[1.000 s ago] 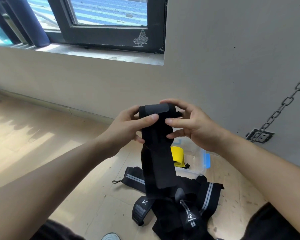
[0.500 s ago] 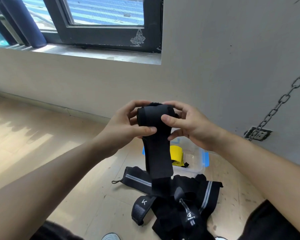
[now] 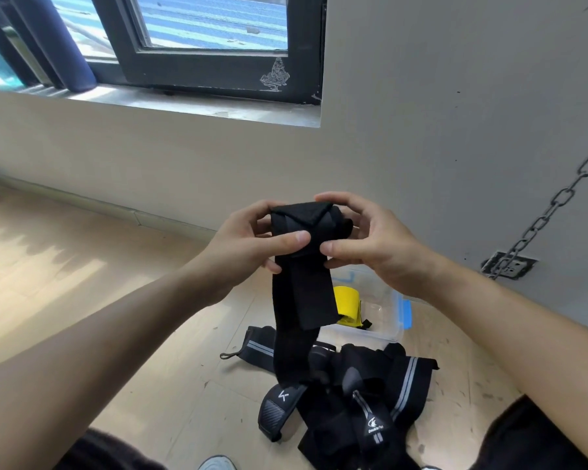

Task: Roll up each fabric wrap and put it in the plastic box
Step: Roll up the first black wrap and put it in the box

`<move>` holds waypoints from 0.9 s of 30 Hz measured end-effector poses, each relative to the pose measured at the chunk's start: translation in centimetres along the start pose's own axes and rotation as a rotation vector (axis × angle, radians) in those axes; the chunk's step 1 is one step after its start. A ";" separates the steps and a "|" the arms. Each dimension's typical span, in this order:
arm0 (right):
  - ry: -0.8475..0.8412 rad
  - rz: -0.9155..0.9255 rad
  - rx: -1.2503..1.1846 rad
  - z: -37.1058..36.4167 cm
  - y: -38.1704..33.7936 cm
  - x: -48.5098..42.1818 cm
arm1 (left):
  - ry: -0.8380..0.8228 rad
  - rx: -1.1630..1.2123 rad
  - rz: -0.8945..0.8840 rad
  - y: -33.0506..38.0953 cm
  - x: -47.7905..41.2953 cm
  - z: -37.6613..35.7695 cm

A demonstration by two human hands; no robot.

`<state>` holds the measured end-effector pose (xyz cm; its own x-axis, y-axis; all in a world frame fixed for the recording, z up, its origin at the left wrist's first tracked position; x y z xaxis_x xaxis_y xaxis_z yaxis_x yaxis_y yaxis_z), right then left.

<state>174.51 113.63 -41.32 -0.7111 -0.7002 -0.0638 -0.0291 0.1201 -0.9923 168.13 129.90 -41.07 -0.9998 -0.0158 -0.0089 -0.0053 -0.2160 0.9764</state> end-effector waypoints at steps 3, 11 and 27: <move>-0.038 -0.072 0.006 -0.1 0.4 -0.1 | 0.001 0.003 -0.037 0.1 0.2 -0.1; -0.031 -0.079 0.091 0.1 0.3 -0.2 | 0.036 0.024 -0.111 0.6 0.3 -0.4; -0.039 0.030 0.048 0.3 -0.1 0.1 | -0.125 -0.019 0.073 -0.2 0.5 -1.0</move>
<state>174.66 113.39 -41.23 -0.6831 -0.7239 -0.0971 0.0265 0.1083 -0.9938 167.65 128.99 -41.47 -0.9919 0.0898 0.0898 0.0662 -0.2376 0.9691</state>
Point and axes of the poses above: each hand's wrist, its own x-axis away from the middle knuckle, its own z-axis out of the back of the hand, y = z × x, the point moved 7 cm from there along -x, towards the middle knuckle, and after that the axes turned 7 degrees about -x, right-handed, at the moved point
